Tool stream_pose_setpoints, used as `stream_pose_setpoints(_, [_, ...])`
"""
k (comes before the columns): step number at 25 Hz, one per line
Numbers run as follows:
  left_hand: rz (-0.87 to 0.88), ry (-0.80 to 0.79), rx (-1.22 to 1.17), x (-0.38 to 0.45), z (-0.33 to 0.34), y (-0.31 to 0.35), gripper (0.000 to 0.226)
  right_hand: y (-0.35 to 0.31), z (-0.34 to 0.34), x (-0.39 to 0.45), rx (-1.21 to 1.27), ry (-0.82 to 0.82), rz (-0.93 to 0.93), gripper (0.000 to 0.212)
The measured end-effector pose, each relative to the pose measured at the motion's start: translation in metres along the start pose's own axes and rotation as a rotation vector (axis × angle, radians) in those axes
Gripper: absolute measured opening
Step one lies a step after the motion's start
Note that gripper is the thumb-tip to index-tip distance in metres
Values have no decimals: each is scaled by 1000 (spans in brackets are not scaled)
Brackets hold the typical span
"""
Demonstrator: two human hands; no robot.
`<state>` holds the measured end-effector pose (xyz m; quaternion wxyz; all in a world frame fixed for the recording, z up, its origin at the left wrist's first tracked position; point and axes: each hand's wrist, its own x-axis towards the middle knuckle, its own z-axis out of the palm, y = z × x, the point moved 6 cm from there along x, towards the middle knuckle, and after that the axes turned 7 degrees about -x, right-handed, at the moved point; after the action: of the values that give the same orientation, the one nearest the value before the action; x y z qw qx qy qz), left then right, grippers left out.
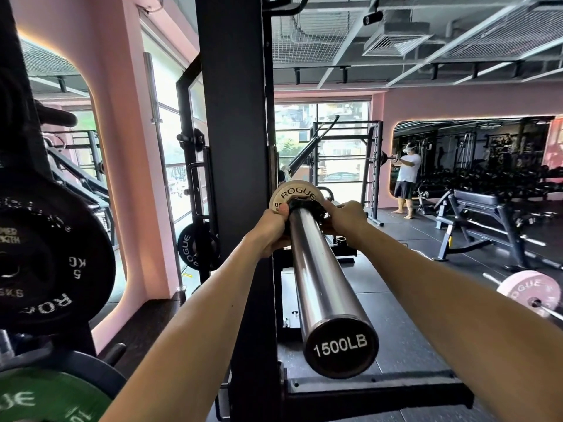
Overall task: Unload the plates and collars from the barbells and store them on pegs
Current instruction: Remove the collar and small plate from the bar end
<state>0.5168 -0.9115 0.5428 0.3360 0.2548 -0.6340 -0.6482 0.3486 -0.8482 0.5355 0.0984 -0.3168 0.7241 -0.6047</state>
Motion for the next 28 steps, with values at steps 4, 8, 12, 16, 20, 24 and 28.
stream_pose_setpoints(4, [6, 1, -25, 6, 1, 0, 45, -20, -5, -23, -144, -16, -39, 67])
stream_pose_setpoints(8, [15, 10, -43, 9, 0, -1, 44, -22, -7, -39, -279, 9, -25, 39])
stream_pose_setpoints(12, [7, 6, -55, 10, 0, -3, 42, -17, -4, -42, -396, 28, -39, 36])
stream_pose_setpoints(16, [2, 19, -76, 10, 0, -4, 41, -14, 6, -49, -384, 22, 46, 35])
stream_pose_setpoints(20, [-84, -41, -118, 13, 2, -6, 43, -21, 6, -55, -337, -18, 38, 41])
stream_pose_setpoints(24, [-135, -87, -61, 16, -4, -1, 43, -33, 6, -51, -378, -92, 50, 87])
stream_pose_setpoints(28, [-153, -149, -51, 17, -8, -2, 45, -45, 8, -44, -398, -160, 42, 94])
